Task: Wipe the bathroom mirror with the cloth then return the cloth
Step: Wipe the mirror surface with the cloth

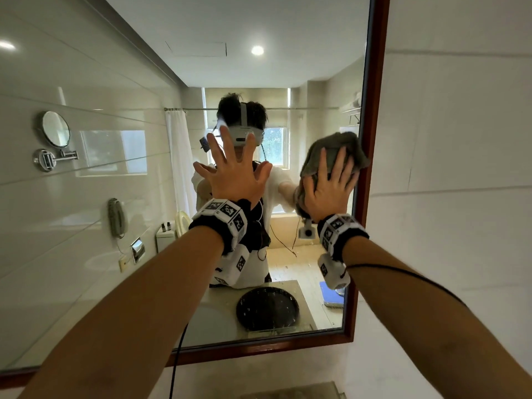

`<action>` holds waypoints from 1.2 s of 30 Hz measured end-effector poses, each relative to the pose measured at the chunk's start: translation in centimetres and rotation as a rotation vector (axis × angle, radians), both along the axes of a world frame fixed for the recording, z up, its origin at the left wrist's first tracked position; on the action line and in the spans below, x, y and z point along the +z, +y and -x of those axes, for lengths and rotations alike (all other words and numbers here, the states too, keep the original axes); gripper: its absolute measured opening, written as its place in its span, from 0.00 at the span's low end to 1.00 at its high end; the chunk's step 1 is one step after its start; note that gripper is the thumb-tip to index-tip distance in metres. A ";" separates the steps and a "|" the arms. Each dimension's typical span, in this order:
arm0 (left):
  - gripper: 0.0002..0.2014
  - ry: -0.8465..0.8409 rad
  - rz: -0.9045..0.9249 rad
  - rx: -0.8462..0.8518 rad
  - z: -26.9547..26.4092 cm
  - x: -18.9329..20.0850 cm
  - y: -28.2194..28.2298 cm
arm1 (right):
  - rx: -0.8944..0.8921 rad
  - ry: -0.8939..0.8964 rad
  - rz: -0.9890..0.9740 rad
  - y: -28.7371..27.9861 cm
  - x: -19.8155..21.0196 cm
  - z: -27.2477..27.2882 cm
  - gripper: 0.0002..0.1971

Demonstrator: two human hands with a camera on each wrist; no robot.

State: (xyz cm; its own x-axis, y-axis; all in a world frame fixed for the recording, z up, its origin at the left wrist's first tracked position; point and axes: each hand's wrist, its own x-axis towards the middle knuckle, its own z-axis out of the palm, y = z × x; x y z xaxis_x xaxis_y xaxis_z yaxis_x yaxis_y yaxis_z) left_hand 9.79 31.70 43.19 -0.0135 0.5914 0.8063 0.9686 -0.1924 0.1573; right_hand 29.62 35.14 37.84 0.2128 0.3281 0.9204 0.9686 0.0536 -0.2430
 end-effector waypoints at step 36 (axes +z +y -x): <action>0.35 0.057 -0.043 -0.006 2.3 0.2 -1.0 | 0.081 -0.255 0.058 -0.7 9.2 8.7 0.30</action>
